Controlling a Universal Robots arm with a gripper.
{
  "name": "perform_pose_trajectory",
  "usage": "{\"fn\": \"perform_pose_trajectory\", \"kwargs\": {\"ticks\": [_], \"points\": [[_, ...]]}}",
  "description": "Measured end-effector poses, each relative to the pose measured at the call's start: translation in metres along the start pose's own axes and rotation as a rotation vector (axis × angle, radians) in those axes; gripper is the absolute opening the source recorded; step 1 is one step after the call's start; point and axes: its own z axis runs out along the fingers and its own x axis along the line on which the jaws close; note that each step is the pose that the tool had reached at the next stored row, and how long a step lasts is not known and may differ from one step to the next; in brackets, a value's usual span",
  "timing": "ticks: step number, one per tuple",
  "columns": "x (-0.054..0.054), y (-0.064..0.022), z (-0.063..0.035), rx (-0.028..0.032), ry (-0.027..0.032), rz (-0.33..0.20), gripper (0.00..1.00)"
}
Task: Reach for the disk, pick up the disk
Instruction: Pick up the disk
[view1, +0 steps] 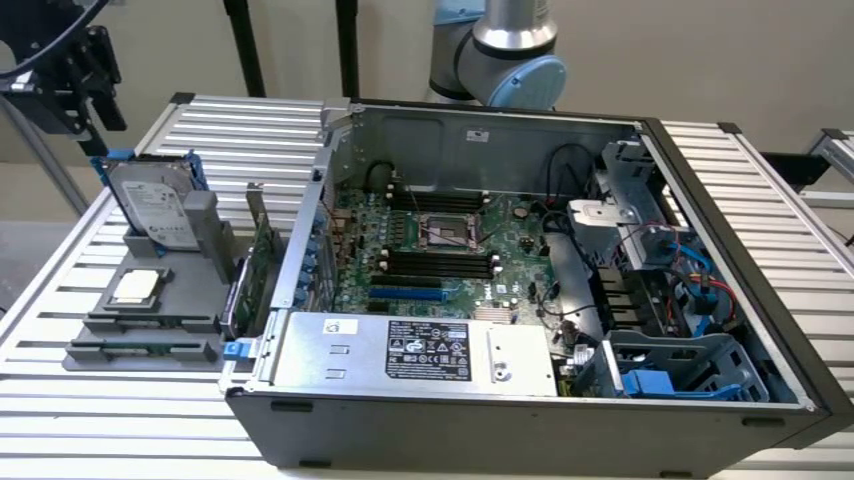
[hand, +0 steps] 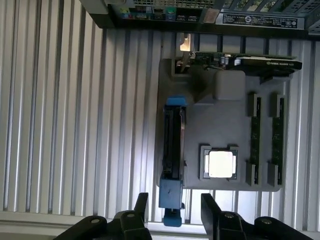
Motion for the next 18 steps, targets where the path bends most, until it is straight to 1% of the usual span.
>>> {"fn": "perform_pose_trajectory", "kwargs": {"ticks": [8,18], "points": [[0.0,0.0001,0.0135,-0.0001,0.0,0.009,0.54],[0.001,0.0002,0.027,-0.0005,-0.0003,0.048,0.54]]}}
